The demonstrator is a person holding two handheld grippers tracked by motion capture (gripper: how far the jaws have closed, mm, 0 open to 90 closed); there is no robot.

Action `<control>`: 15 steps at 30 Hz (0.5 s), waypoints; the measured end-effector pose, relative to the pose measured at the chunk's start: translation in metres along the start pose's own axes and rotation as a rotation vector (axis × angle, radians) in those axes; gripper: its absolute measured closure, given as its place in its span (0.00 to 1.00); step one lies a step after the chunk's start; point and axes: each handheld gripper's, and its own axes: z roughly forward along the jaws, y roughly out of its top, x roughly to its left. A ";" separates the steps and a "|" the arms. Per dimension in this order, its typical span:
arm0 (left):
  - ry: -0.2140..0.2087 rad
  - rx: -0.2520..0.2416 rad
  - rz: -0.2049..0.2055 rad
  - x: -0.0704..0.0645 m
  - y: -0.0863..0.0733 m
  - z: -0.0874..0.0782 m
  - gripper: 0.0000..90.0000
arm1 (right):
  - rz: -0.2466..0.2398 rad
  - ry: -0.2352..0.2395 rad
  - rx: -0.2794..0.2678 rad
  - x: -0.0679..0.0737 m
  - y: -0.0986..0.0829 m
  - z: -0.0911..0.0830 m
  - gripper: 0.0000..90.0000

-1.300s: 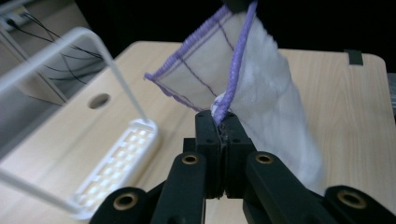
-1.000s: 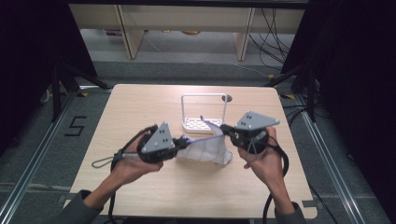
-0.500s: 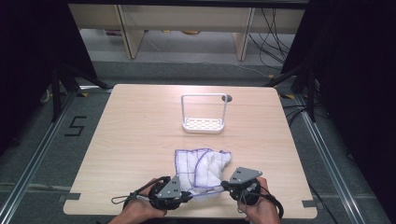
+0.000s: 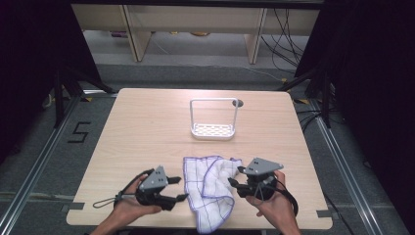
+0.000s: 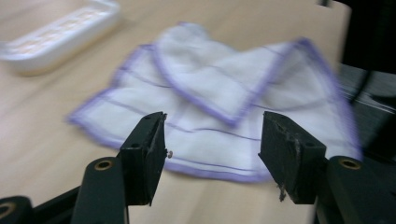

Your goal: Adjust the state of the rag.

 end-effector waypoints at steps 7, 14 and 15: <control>0.139 0.029 -0.109 0.047 0.002 0.012 0.40 | -0.023 -0.040 0.095 -0.008 0.021 0.054 0.51; 0.172 0.077 -0.127 0.062 0.002 0.033 0.40 | -0.019 -0.040 0.169 -0.016 0.029 0.091 0.51; 0.179 0.085 -0.136 0.065 0.002 0.040 0.40 | -0.015 -0.030 0.210 -0.017 0.029 0.105 0.54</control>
